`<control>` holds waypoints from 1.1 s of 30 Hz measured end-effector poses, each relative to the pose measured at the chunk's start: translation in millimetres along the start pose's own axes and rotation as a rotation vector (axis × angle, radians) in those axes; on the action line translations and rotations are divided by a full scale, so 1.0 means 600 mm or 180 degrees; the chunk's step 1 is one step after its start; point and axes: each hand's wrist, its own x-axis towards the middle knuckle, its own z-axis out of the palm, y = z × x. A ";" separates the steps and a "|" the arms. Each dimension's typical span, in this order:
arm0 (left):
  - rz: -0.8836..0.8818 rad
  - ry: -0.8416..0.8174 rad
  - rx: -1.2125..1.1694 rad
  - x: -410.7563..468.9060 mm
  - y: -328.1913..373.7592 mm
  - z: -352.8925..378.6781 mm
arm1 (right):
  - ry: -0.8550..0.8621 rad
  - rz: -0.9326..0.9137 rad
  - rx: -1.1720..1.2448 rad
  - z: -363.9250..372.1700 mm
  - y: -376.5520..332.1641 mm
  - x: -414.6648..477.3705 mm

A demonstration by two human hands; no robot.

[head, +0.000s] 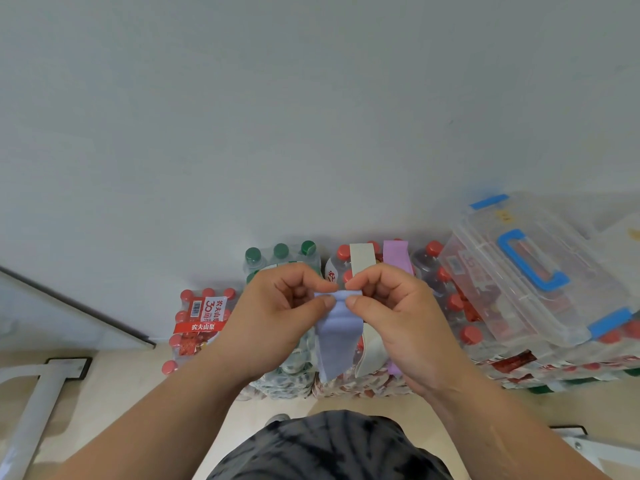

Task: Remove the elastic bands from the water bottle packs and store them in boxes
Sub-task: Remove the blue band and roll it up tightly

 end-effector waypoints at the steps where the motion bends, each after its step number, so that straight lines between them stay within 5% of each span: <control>1: 0.0045 0.0025 0.0013 0.001 0.001 0.000 | -0.0016 -0.0014 -0.0009 0.001 0.001 -0.001; 10: 0.0156 -0.0011 0.0349 0.000 0.003 -0.001 | -0.0022 -0.0125 -0.0111 -0.001 -0.001 0.000; 21: -0.0100 0.0061 -0.0258 0.001 0.011 0.007 | -0.0004 0.0077 0.0226 0.002 -0.002 0.001; 33: 0.0003 -0.0003 0.0201 0.001 0.015 0.013 | 0.0179 0.0159 0.0095 -0.008 0.004 -0.006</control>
